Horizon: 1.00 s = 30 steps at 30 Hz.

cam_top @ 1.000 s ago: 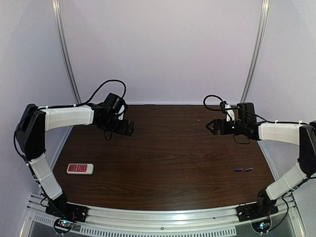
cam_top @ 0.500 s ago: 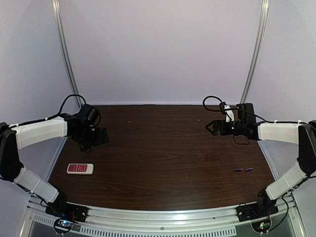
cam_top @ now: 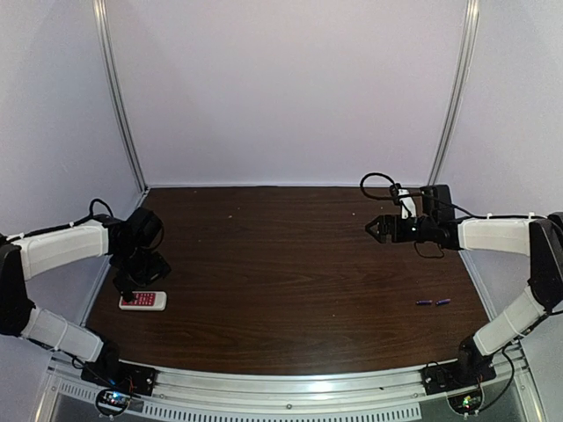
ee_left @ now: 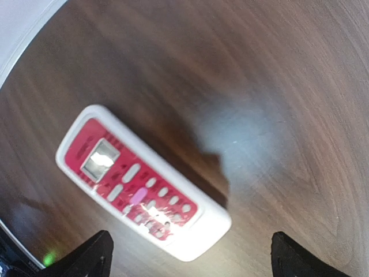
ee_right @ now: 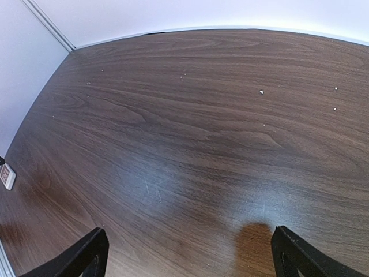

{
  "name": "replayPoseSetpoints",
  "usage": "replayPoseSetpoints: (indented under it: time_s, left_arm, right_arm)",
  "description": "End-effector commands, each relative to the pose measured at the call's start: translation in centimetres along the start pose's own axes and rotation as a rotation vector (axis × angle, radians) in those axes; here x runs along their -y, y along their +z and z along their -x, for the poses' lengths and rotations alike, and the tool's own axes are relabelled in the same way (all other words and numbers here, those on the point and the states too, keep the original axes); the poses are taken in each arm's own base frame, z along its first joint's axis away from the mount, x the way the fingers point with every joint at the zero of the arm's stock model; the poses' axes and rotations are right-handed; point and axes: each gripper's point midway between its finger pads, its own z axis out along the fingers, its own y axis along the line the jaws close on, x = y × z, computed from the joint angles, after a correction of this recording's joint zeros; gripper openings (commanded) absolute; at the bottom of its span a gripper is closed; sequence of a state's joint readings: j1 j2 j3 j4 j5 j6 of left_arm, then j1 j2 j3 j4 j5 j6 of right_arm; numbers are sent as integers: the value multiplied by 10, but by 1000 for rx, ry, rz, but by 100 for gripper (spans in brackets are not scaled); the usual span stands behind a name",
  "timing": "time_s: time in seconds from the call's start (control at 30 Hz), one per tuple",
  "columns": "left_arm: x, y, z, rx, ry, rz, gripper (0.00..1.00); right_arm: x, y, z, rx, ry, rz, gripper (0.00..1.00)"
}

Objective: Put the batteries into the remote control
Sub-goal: Pick up the remote control from the corner of the board.

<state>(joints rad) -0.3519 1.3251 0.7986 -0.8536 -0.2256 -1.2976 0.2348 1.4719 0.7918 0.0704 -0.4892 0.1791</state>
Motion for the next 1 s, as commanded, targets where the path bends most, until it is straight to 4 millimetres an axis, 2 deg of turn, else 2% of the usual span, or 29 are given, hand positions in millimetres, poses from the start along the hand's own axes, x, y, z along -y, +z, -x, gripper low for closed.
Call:
replayPoseSetpoints:
  time_s: [0.0,0.13,0.43,0.97]
  left_arm:
    - [-23,-9,5,42,-139,12,97]
    - [-32,-7,5,43,-164,13,97]
    - [-37,19,-9,-49,-176,30,97]
    - [-31,38,22,30,-215,-36,97]
  right_arm:
    - [4,2,-6,-18,-1,-5,100]
    - [4,4,-8,-23,2,0,100]
    - [4,4,-10,-32,0,3,100]
    - [5,6,-13,-42,0,4,100]
